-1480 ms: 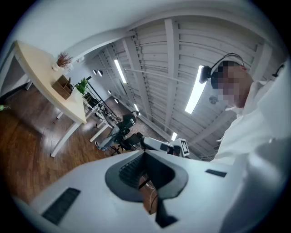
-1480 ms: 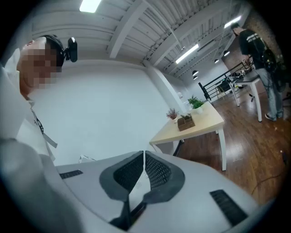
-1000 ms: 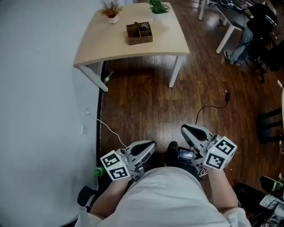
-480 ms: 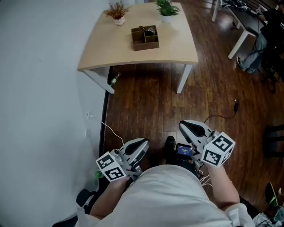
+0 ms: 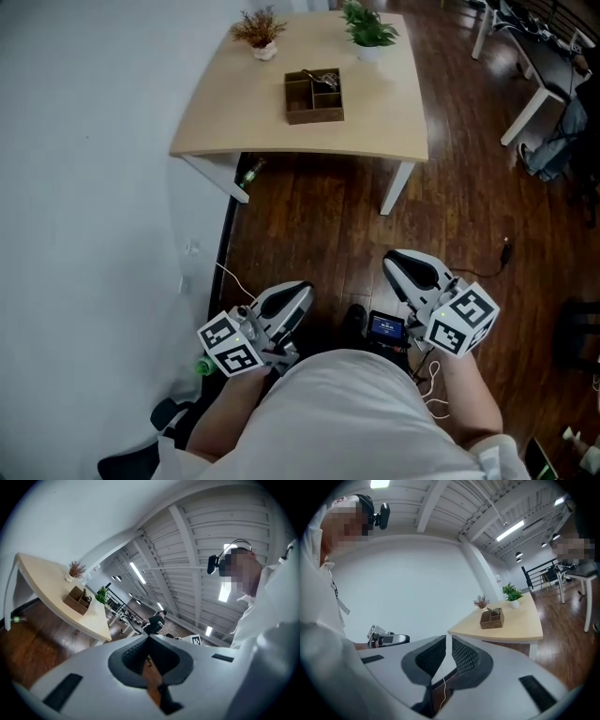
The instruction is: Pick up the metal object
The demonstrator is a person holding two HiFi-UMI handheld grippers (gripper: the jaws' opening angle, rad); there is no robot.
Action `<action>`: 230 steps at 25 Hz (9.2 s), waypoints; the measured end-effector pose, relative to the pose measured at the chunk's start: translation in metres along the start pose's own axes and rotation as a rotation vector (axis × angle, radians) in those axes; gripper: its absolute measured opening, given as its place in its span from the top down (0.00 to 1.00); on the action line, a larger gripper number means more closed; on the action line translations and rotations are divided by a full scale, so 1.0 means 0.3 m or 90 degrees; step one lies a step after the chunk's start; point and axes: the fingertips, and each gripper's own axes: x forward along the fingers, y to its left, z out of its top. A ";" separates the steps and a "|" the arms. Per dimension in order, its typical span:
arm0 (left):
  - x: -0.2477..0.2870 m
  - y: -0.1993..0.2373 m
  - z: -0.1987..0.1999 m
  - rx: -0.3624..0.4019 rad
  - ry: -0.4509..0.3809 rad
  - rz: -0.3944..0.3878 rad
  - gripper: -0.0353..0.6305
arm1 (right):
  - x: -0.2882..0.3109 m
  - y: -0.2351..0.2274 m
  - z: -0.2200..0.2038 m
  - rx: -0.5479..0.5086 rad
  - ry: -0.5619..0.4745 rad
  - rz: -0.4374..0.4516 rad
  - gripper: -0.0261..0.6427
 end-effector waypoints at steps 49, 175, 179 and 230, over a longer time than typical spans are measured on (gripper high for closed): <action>0.337 1.023 0.717 0.016 0.068 -0.024 0.95 | 1.009 -0.644 0.339 -0.113 0.109 -0.151 0.93; 0.611 0.977 0.959 0.098 0.098 -0.171 0.95 | 0.980 -0.661 0.716 -0.247 0.006 -0.298 0.95; 0.621 0.971 0.942 0.092 0.109 -0.174 0.95 | 0.974 -0.670 0.713 -0.241 0.005 -0.301 0.95; 0.553 1.100 0.908 0.041 0.097 -0.016 0.95 | 1.435 -1.090 0.428 -0.379 0.245 -0.172 0.95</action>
